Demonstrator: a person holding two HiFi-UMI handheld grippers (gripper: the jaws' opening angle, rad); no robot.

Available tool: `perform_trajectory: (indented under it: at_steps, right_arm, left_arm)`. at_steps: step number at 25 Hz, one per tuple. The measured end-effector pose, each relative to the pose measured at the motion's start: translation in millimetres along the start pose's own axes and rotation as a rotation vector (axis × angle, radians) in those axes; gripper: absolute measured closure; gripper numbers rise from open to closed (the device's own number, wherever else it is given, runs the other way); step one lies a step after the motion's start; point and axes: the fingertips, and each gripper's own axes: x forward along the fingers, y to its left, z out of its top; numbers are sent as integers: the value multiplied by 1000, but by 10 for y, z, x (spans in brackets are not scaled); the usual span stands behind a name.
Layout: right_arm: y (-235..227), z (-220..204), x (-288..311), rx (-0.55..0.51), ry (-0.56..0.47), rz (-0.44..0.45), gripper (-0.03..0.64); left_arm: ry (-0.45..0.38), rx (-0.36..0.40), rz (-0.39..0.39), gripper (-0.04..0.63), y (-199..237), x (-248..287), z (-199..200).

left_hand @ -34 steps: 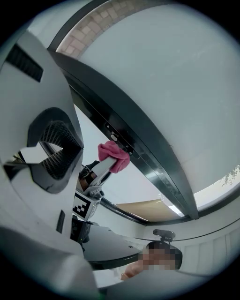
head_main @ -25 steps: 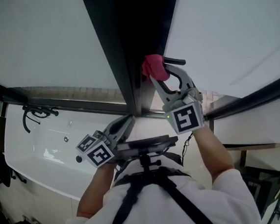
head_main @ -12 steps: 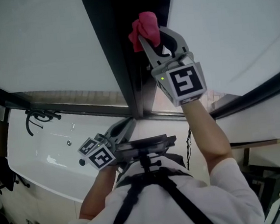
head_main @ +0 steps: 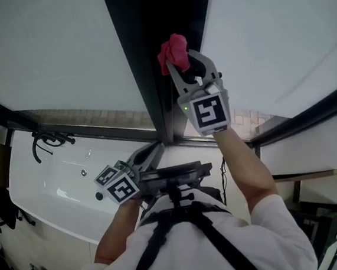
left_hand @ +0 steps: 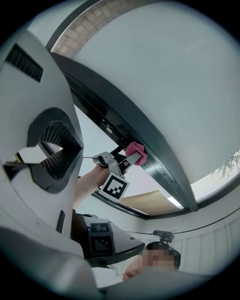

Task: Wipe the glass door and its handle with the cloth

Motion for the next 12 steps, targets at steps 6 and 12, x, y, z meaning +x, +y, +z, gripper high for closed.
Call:
perform_trajectory:
  at_steps: [6, 12]
  right_arm:
    - [93, 3, -16, -25, -1, 5, 508]
    - [174, -19, -64, 60, 29, 14, 507]
  left_arm:
    - [2, 1, -5, 603, -3, 26, 3]
    - [-4, 3, 0, 603, 10, 27, 13]
